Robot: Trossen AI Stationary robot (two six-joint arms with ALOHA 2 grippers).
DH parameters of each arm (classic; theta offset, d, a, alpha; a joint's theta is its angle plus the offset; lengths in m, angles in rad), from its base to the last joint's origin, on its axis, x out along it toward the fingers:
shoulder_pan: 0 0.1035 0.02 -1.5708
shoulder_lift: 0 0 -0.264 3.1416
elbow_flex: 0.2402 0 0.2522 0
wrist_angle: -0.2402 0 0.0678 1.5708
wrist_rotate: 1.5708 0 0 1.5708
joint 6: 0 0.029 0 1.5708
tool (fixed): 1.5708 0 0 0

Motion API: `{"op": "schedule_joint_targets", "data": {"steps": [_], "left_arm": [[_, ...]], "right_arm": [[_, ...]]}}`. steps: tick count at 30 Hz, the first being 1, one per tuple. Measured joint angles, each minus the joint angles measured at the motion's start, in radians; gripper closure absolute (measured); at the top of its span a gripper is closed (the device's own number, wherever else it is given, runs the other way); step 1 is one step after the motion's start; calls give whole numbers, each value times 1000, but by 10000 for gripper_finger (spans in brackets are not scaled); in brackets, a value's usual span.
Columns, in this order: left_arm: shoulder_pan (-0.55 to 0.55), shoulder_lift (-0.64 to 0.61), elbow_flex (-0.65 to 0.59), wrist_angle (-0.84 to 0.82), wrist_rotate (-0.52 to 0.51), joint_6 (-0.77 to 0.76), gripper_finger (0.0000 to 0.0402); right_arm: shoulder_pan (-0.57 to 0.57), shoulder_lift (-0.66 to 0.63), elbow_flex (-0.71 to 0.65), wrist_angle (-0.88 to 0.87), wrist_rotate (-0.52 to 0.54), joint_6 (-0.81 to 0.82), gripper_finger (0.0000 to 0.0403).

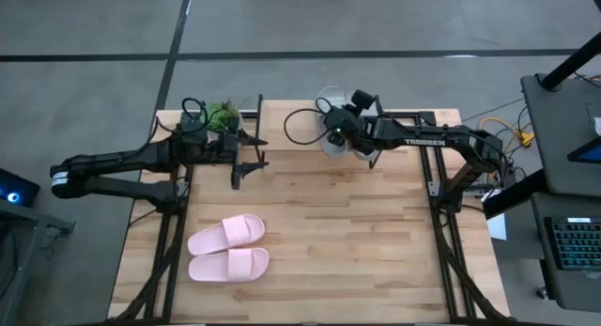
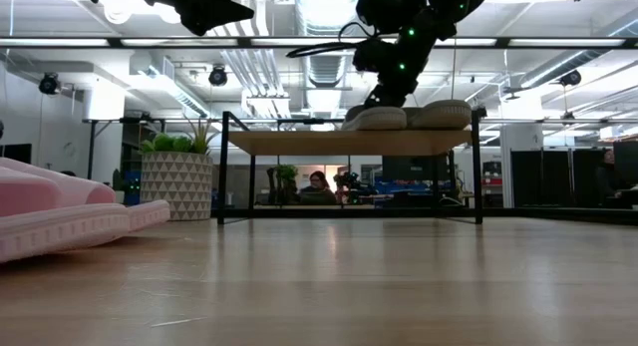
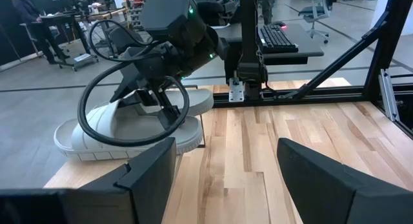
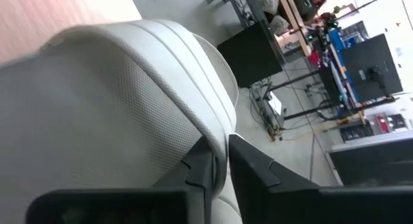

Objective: Pick and place slides into the shelf
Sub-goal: Put the gray slides on the shelf

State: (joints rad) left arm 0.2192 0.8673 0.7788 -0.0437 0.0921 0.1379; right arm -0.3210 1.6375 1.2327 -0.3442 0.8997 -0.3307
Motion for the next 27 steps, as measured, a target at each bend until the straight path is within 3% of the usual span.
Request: {"op": "schedule_joint_targets", "data": {"steps": [16, 27], "left_arm": [[0, 0, 0, -1, 0, 0, 147], [0, 0, 0, -1, 0, 0, 147]], "right_arm": [[27, -32, 0, -27, 19, -5, 259], [59, -81, 1, -41, 0, 24, 248]]}}
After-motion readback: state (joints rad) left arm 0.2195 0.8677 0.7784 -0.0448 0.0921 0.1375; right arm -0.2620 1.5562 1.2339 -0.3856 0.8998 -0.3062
